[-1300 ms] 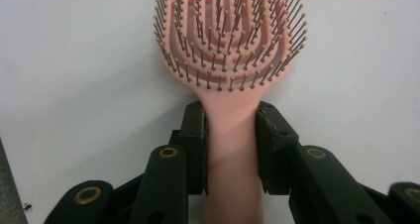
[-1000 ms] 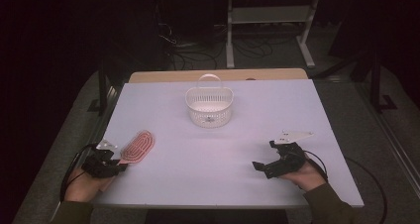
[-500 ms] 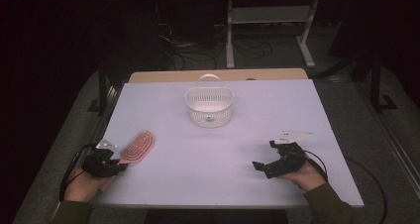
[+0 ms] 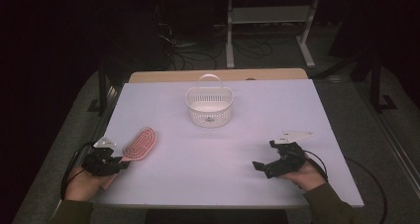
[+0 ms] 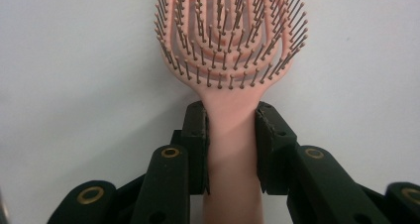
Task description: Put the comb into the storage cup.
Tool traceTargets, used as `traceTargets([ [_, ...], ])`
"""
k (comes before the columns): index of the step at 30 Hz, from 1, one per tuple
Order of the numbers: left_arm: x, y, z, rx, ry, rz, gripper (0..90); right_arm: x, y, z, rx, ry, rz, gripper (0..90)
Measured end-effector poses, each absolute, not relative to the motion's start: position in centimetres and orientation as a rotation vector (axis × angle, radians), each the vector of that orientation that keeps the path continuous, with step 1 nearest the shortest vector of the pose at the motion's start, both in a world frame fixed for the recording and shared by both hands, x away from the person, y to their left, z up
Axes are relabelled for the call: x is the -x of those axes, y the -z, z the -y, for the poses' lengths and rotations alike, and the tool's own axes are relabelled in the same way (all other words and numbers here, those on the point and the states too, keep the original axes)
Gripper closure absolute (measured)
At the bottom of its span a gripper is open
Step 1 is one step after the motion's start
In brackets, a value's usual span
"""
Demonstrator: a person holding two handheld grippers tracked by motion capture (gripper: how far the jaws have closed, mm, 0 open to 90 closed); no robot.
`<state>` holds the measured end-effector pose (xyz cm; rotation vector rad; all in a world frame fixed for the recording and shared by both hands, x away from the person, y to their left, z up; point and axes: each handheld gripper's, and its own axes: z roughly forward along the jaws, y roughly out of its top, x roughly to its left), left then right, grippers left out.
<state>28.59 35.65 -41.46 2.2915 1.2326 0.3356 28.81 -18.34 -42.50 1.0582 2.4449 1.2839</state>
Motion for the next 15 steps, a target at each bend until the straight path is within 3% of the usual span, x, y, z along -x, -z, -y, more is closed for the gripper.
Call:
traceTargets([
  [15,-28.8,40.0,-33.4,-2.215,-0.247,-1.076,70.3,-28.9,42.5,18.4,-1.058,-1.283,-2.448,0.0],
])
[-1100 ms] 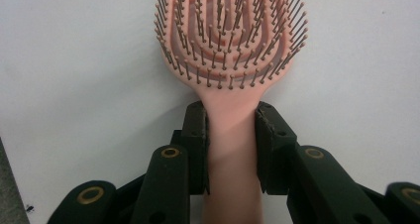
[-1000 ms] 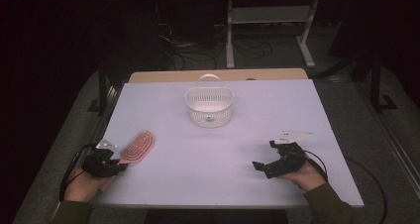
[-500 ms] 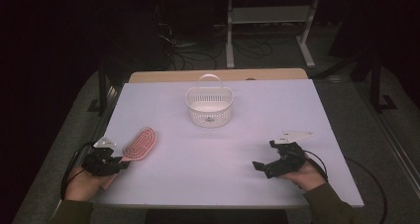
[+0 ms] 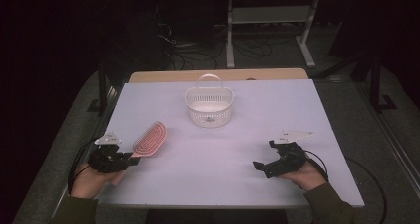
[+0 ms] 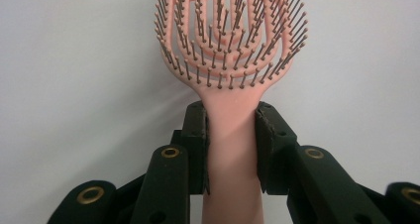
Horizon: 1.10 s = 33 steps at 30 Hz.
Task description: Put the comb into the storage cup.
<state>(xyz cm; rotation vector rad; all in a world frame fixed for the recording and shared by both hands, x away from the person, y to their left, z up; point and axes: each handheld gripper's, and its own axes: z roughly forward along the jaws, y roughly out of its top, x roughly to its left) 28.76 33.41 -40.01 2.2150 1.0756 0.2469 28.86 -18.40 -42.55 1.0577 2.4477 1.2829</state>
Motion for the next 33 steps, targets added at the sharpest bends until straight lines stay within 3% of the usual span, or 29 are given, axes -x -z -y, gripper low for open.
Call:
traceTargets([
  [33,-29.2,38.5,-28.5,-2.157,-0.206,-0.808,70.3,-28.7,42.5,18.5,-1.058,-1.284,-2.443,0.0],
])
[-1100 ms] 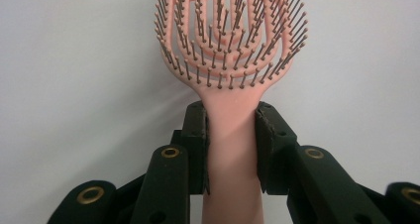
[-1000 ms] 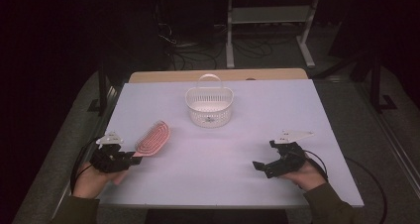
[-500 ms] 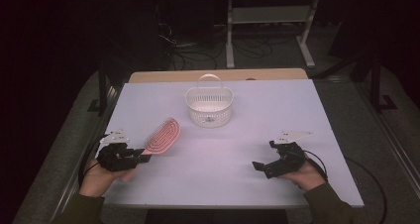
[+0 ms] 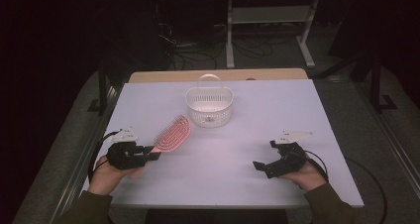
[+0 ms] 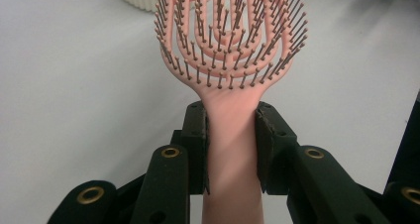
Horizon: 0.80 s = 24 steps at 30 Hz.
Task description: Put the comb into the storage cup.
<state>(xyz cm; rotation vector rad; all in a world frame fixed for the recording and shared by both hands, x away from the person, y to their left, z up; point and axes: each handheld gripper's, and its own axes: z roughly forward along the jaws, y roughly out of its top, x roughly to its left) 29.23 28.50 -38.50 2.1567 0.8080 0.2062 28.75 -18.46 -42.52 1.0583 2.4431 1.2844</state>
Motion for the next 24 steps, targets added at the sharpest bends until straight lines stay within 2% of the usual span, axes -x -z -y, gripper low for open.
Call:
traceTargets([
  [24,-30.1,38.0,-23.9,-2.117,-0.170,-0.685,70.3,-28.6,42.4,18.5,-1.054,-1.299,-2.434,0.0],
])
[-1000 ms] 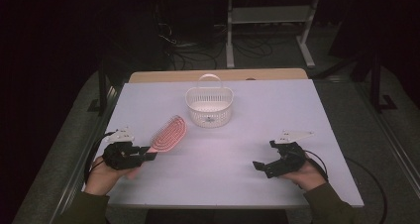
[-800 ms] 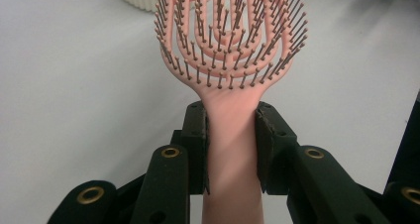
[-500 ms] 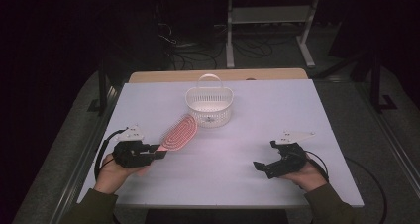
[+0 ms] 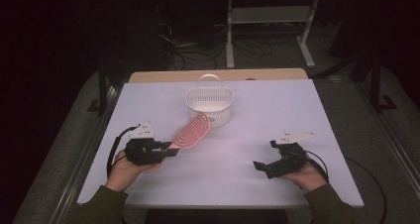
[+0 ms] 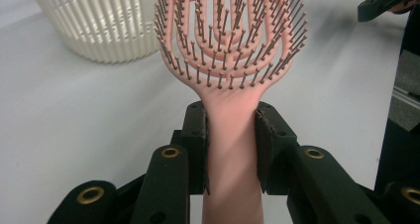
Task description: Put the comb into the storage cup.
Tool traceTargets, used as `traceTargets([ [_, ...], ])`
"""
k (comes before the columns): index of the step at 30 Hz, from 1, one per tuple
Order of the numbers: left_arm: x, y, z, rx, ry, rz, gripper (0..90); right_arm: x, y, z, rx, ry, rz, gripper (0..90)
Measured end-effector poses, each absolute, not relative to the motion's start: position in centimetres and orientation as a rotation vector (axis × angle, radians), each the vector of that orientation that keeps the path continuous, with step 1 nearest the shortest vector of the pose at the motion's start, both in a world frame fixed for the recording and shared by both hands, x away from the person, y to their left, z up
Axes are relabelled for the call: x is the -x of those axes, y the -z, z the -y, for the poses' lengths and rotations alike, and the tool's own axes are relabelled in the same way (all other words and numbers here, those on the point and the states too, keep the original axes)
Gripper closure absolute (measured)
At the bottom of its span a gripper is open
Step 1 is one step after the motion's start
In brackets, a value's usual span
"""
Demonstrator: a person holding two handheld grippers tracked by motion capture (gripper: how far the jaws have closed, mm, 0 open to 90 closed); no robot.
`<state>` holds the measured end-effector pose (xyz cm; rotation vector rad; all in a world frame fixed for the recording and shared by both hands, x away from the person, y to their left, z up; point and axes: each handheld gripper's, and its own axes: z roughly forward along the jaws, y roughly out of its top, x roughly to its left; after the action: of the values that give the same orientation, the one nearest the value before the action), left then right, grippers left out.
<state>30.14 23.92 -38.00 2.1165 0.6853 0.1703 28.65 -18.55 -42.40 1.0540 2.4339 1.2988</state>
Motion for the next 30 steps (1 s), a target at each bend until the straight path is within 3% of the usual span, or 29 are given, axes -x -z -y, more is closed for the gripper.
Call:
traceTargets([
  [30,-32.2,39.0,-18.0,-2.054,-0.160,-0.583,70.2,-28.9,42.4,18.6,-1.063,-1.335,-2.426,0.0],
])
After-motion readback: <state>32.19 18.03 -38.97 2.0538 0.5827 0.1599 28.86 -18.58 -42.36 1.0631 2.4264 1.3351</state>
